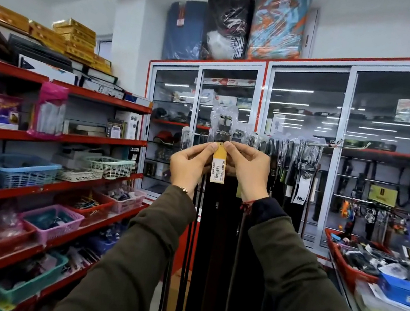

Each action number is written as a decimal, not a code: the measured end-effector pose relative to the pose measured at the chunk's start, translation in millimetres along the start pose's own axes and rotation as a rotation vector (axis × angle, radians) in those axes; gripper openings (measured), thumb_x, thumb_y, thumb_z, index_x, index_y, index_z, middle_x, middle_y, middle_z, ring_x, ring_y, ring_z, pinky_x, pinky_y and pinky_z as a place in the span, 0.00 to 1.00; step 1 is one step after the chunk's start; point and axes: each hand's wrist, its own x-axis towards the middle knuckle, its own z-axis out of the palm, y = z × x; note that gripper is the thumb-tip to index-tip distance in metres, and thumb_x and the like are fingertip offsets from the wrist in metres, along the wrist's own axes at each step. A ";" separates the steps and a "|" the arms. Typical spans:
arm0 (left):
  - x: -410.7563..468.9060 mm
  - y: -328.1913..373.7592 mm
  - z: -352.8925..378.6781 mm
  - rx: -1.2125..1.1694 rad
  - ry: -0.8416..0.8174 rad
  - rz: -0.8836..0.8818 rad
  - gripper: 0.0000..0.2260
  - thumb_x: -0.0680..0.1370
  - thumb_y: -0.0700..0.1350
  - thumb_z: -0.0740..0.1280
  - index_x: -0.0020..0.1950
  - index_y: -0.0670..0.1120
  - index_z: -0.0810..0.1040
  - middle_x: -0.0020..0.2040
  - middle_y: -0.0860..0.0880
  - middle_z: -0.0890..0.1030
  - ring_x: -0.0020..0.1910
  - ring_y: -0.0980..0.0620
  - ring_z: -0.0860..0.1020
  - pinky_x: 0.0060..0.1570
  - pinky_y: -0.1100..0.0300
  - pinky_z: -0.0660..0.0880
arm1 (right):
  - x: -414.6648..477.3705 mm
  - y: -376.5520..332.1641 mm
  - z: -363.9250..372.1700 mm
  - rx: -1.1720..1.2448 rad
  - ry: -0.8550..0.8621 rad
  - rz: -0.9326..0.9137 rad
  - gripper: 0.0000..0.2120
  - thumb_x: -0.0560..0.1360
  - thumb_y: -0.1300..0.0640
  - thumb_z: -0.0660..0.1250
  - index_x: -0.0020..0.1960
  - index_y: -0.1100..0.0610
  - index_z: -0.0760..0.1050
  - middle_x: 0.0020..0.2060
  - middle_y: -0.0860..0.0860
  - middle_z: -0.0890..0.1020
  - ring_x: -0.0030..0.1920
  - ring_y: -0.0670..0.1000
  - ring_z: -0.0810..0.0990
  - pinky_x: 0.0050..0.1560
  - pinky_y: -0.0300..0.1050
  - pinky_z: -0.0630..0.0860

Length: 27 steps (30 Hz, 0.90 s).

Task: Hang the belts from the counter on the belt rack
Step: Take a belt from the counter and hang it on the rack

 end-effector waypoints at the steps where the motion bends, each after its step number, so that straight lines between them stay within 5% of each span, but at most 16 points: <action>1: 0.5 -2.0 -1.9 -0.003 -0.008 -0.017 0.11 0.76 0.39 0.72 0.56 0.36 0.83 0.48 0.39 0.86 0.37 0.53 0.85 0.37 0.63 0.82 | 0.2 2.7 -0.4 -0.004 0.003 0.005 0.08 0.73 0.60 0.74 0.51 0.62 0.83 0.40 0.56 0.87 0.37 0.49 0.86 0.37 0.43 0.82; 9: 12.1 -17.7 -5.1 0.083 -0.058 -0.074 0.10 0.76 0.39 0.72 0.55 0.36 0.84 0.47 0.40 0.86 0.37 0.51 0.85 0.38 0.61 0.83 | 8.5 22.1 -6.2 -0.080 0.071 0.051 0.09 0.73 0.60 0.73 0.52 0.62 0.82 0.45 0.62 0.86 0.42 0.55 0.86 0.43 0.51 0.85; 13: 21.0 -36.5 -1.6 0.225 -0.050 -0.030 0.11 0.77 0.37 0.70 0.58 0.37 0.82 0.52 0.38 0.85 0.50 0.44 0.84 0.48 0.55 0.84 | 18.9 36.7 -11.5 -0.192 0.090 0.069 0.08 0.75 0.61 0.70 0.54 0.62 0.81 0.49 0.63 0.86 0.48 0.60 0.86 0.47 0.54 0.84; 16: 9.3 -49.4 2.2 0.441 -0.023 0.146 0.16 0.78 0.35 0.66 0.66 0.41 0.78 0.62 0.43 0.82 0.55 0.50 0.82 0.48 0.75 0.76 | 9.2 43.1 -17.8 -0.386 0.096 -0.009 0.12 0.77 0.60 0.66 0.59 0.60 0.80 0.52 0.57 0.85 0.50 0.55 0.85 0.53 0.48 0.83; 18: -5.3 -53.9 6.0 0.511 0.005 0.252 0.20 0.79 0.37 0.65 0.71 0.45 0.73 0.69 0.46 0.74 0.61 0.52 0.78 0.54 0.75 0.74 | -7.0 40.2 -26.4 -0.554 0.100 -0.118 0.13 0.78 0.57 0.65 0.62 0.57 0.79 0.54 0.50 0.83 0.52 0.49 0.83 0.54 0.35 0.78; 20: -20.4 -57.4 9.3 0.579 0.029 0.359 0.20 0.80 0.39 0.63 0.73 0.47 0.70 0.73 0.46 0.68 0.68 0.51 0.71 0.67 0.69 0.67 | -23.5 40.0 -37.2 -0.649 0.091 -0.216 0.15 0.79 0.55 0.62 0.65 0.56 0.76 0.60 0.51 0.79 0.55 0.49 0.80 0.57 0.40 0.77; 23: -49.6 -60.9 14.8 0.703 0.018 0.458 0.21 0.81 0.41 0.62 0.74 0.48 0.68 0.75 0.46 0.65 0.74 0.53 0.64 0.67 0.80 0.54 | -46.5 46.2 -61.1 -0.825 0.083 -0.332 0.17 0.80 0.52 0.59 0.68 0.54 0.71 0.66 0.50 0.73 0.64 0.50 0.75 0.65 0.46 0.73; 27: -87.1 -75.4 21.5 0.880 -0.057 0.510 0.22 0.80 0.42 0.62 0.74 0.49 0.67 0.77 0.48 0.62 0.78 0.47 0.61 0.76 0.45 0.62 | -77.0 46.7 -100.0 -1.001 0.133 -0.395 0.21 0.80 0.50 0.59 0.71 0.55 0.69 0.73 0.51 0.67 0.74 0.51 0.67 0.73 0.49 0.67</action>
